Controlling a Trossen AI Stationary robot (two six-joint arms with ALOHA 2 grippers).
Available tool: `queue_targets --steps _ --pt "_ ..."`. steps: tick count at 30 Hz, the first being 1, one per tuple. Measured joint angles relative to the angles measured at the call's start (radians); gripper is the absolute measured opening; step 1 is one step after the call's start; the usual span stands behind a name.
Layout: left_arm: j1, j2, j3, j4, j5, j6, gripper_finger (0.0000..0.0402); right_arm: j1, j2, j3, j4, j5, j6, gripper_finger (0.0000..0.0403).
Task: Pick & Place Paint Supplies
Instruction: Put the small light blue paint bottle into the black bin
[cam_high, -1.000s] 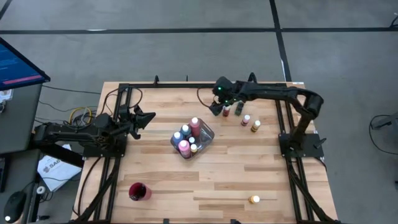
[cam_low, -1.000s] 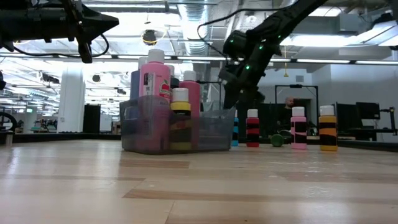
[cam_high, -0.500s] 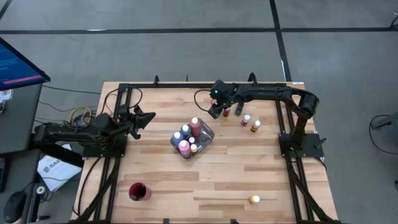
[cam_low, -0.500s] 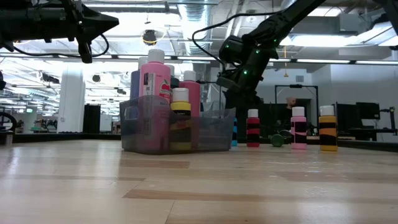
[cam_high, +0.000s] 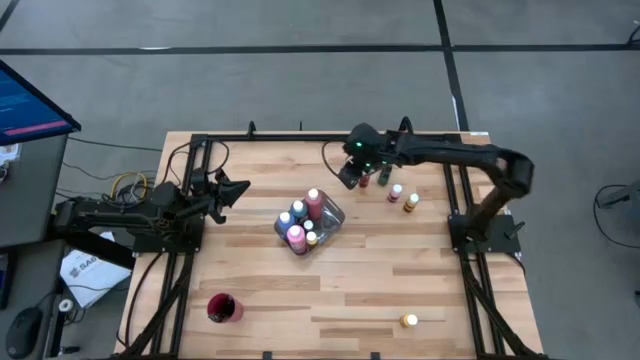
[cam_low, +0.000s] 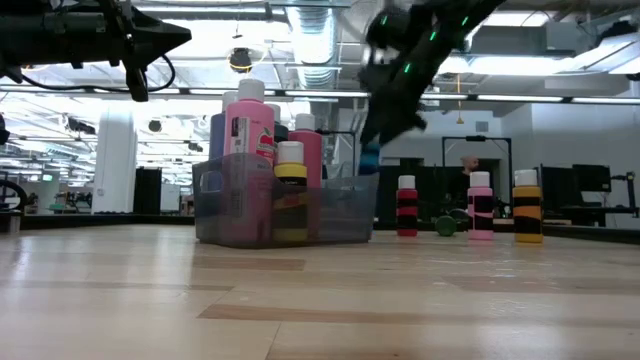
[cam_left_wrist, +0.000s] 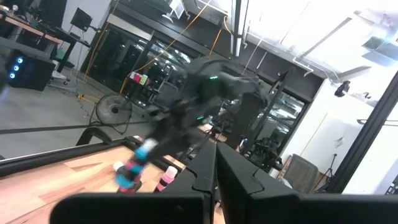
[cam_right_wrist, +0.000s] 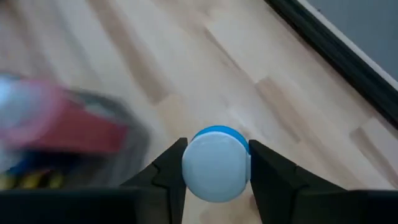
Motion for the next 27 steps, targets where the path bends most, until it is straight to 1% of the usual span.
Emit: queue_targets --steps 5,12,15,18,23,27 --pt "0.0 0.0 0.0 0.001 0.0 0.0 0.0003 0.119 -0.114 0.0 -0.032 0.0 0.061 0.0132" --pt "0.0 0.0 0.0 0.0 0.0 0.0 0.0003 0.308 -0.125 0.0 -0.021 0.034 0.156 0.0132" --pt "0.0 0.0 0.0 0.0 0.0 0.0 0.0003 0.363 -0.083 -0.001 0.024 0.047 0.175 0.0132" --pt "0.0 0.0 0.0 0.0 0.0 0.0 0.0003 0.393 -0.029 0.0 0.076 0.047 0.179 0.0132" --pt "0.0 0.013 0.0 0.005 0.0 0.0 0.0003 0.397 0.08 -0.002 0.086 0.051 0.18 0.0132" --pt "0.0 0.027 0.0 0.016 0.0 0.0 0.0003 0.383 0.147 0.0 0.132 0.051 0.169 0.0135"
